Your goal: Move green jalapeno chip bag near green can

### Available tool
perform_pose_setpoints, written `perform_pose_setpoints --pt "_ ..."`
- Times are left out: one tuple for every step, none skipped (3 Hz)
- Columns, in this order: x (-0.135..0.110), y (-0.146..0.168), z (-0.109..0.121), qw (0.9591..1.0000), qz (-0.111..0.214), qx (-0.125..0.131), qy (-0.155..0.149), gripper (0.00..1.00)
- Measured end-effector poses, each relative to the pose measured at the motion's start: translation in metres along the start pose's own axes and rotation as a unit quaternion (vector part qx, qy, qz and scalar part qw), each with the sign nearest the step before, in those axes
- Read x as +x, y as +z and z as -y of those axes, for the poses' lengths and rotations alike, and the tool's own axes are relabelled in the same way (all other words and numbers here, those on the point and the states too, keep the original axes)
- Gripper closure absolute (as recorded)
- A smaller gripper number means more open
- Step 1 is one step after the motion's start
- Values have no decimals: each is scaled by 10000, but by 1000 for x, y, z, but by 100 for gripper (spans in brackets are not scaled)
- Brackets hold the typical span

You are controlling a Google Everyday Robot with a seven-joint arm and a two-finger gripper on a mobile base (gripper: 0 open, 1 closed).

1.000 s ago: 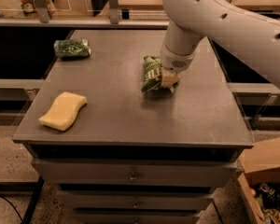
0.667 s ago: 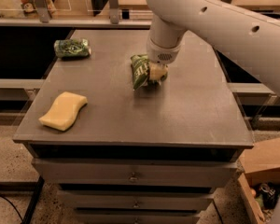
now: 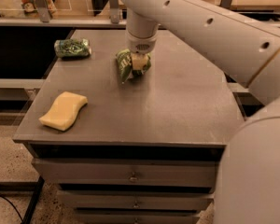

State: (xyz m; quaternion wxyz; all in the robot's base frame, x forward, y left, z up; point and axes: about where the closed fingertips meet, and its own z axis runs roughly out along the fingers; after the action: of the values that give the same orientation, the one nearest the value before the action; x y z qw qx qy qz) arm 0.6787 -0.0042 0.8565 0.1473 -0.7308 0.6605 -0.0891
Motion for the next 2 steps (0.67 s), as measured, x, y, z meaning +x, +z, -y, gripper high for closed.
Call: perform_pose_setpoints --pt "-14 6 17 9999 79 68 2 100" --pt "-26 11 30 9996 247 146 13 100"
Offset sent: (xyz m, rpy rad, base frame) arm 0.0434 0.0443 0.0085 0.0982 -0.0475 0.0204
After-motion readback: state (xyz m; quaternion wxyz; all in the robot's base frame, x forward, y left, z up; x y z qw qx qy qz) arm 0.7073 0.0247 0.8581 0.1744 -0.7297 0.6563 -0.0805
